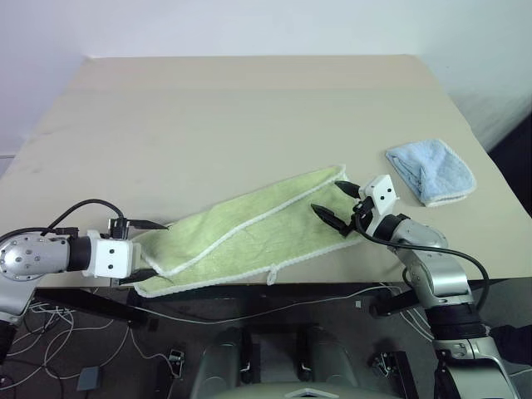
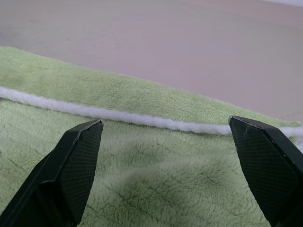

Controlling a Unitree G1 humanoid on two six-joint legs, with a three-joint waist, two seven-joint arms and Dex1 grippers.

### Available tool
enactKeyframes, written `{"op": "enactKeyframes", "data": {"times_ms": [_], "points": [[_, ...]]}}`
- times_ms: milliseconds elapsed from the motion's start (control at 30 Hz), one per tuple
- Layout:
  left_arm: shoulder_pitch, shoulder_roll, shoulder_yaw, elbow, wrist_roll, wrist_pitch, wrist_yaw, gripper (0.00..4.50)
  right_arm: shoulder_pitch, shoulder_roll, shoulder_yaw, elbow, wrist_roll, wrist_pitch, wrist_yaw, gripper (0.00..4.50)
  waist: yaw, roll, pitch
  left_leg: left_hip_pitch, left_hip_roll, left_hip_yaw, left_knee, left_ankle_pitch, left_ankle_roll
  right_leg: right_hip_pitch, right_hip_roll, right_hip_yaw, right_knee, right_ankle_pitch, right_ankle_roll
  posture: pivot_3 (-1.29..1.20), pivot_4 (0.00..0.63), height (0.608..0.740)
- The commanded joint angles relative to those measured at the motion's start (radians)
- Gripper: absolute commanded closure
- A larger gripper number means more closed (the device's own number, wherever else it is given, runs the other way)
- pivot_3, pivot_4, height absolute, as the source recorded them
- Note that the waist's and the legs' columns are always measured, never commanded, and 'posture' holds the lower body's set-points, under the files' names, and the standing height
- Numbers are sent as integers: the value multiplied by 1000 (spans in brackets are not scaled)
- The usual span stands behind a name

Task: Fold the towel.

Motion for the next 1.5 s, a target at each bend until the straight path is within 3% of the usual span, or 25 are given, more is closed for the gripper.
{"op": "enactKeyframes", "data": {"times_ms": [33, 300, 633, 933, 1067, 1400, 1500], "points": [[23, -6, -1, -61, -32, 17, -4, 11, -11, 3, -12, -34, 6, -16, -1, 0, -1, 0, 0, 0, 0, 0, 0, 0, 0, 0, 0, 0, 0, 0, 0, 0, 150, 740], [40, -30, 29, -92, -98, 94, 9, 11, -14, 1, -13, -32, 6, -15, -1, 0, 0, 0, 0, 0, 0, 0, 0, 0, 0, 0, 0, 0, 0, 0, 0, 0, 150, 740], [19, -29, 68, -50, -75, 76, 49, 11, -21, 4, -10, -24, 4, -17, -1, 0, 0, 0, 0, 0, 0, 0, 0, 0, 0, 0, 0, 0, 0, 0, 0, 0, 150, 740], [90, 2, 103, -115, -168, 167, -29, 11, -22, 3, -8, -23, 3, -16, 2, 0, -1, 0, 0, 0, 0, 0, 0, 0, 0, 0, 0, 0, 0, 0, 0, 0, 150, 740], [108, -3, 112, -127, -180, 186, -43, 900, -24, 5, -5, -19, 2, -17, 2, 0, 0, 0, 0, 0, 0, 0, 0, 0, 0, 0, 0, 0, 0, 0, 0, 0, 150, 740], [115, -23, 124, -105, -175, 185, -51, 4402, -28, 6, -6, -18, 1, -19, 3, 0, 0, 0, 0, 0, 0, 0, 0, 0, 0, 0, 0, 0, 0, 0, 0, 0, 150, 740], [115, -33, 131, -101, -190, 192, -58, 4460, -27, 6, -7, -21, 2, -18, 3, 0, 0, 0, 0, 0, 0, 0, 0, 0, 0, 0, 0, 0, 0, 0, 0, 0, 150, 740]]}}
